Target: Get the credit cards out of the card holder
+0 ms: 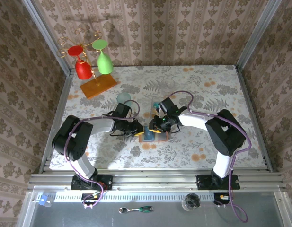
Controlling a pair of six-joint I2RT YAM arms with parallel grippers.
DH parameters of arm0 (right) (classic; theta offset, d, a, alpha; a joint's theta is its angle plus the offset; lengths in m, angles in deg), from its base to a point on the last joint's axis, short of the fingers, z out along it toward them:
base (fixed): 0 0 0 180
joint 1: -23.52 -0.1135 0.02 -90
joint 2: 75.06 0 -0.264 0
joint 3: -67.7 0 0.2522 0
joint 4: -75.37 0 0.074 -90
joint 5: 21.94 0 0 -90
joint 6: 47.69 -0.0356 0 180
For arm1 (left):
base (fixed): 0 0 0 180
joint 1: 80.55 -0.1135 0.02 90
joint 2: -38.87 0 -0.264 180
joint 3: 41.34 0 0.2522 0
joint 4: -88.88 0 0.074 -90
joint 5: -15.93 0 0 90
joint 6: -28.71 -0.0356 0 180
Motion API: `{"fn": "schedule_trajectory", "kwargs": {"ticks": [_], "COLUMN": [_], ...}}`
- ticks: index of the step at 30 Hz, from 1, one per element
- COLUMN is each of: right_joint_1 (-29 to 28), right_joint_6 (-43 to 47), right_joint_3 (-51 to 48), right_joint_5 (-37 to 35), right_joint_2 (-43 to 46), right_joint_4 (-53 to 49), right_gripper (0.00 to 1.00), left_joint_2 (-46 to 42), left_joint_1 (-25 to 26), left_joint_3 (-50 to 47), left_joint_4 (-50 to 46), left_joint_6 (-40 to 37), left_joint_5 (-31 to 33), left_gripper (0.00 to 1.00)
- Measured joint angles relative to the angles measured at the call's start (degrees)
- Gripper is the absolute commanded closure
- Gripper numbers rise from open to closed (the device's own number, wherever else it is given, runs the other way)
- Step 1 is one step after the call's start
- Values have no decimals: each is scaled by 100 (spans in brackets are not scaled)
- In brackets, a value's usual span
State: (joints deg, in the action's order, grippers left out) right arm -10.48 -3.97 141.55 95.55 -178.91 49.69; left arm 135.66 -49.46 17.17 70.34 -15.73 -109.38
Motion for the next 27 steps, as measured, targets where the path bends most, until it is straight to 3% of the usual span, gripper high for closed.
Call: {"fn": "schedule_trajectory", "kwargs": {"ticks": [27], "right_joint_1": [0], "right_joint_6": [129], "right_joint_3": [103], "right_joint_5": [133], "right_joint_2": [-321], "right_joint_4": [76], "right_gripper": [80], "left_joint_2": [26], "left_joint_1": [-7], "left_joint_3": [33], "left_joint_4": [-85], "left_joint_6": [-46], "left_joint_5": [20], "left_gripper": [86]}}
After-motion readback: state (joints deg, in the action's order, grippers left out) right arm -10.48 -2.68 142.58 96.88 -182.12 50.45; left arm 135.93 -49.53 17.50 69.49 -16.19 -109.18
